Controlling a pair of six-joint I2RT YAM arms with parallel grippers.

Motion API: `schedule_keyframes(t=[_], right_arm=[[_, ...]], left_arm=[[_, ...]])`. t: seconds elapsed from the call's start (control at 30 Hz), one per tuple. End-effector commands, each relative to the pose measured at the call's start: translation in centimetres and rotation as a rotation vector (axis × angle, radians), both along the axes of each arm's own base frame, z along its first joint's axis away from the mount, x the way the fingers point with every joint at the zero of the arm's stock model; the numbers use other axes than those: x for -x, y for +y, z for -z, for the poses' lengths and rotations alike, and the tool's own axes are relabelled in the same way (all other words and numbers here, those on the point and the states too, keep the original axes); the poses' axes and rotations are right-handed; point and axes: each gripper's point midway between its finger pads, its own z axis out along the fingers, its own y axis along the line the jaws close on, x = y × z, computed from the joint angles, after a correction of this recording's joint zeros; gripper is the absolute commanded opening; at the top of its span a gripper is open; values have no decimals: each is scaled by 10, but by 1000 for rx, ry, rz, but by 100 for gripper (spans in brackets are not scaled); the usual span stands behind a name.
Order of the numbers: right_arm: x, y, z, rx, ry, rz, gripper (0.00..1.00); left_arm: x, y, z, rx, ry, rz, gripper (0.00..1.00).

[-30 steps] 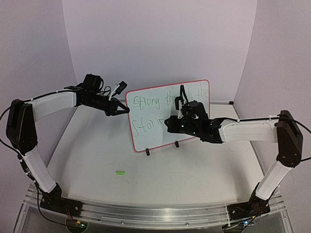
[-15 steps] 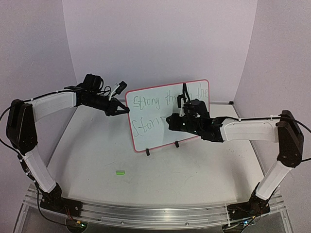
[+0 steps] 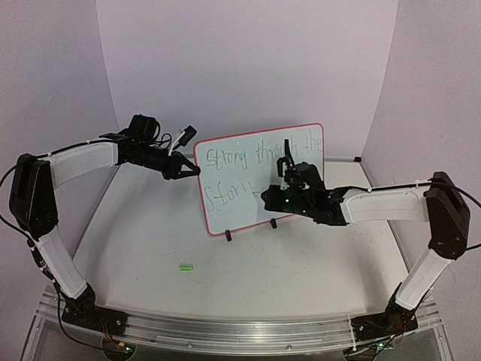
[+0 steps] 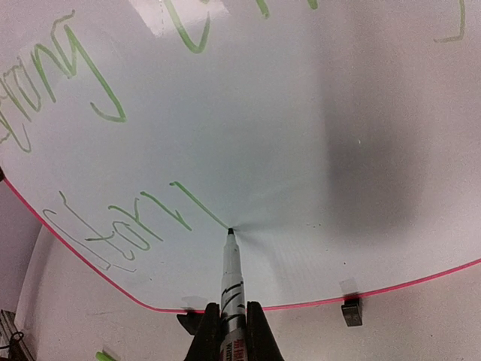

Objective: Write a sentence on the whiteboard
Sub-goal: Write a sentence at the center of the board.

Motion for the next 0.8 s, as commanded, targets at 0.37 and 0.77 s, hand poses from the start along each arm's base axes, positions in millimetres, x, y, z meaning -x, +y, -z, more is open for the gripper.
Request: schedule_keyframes(t=[0.37,0.77], right_arm=[[-23,7,-60,-65,-116,14,0],[-24,-13,-48,-35,-93,70,0]], left_arm=[[11,3,28,-105,33,14,0],[11,3,27,-104,31,15,0]])
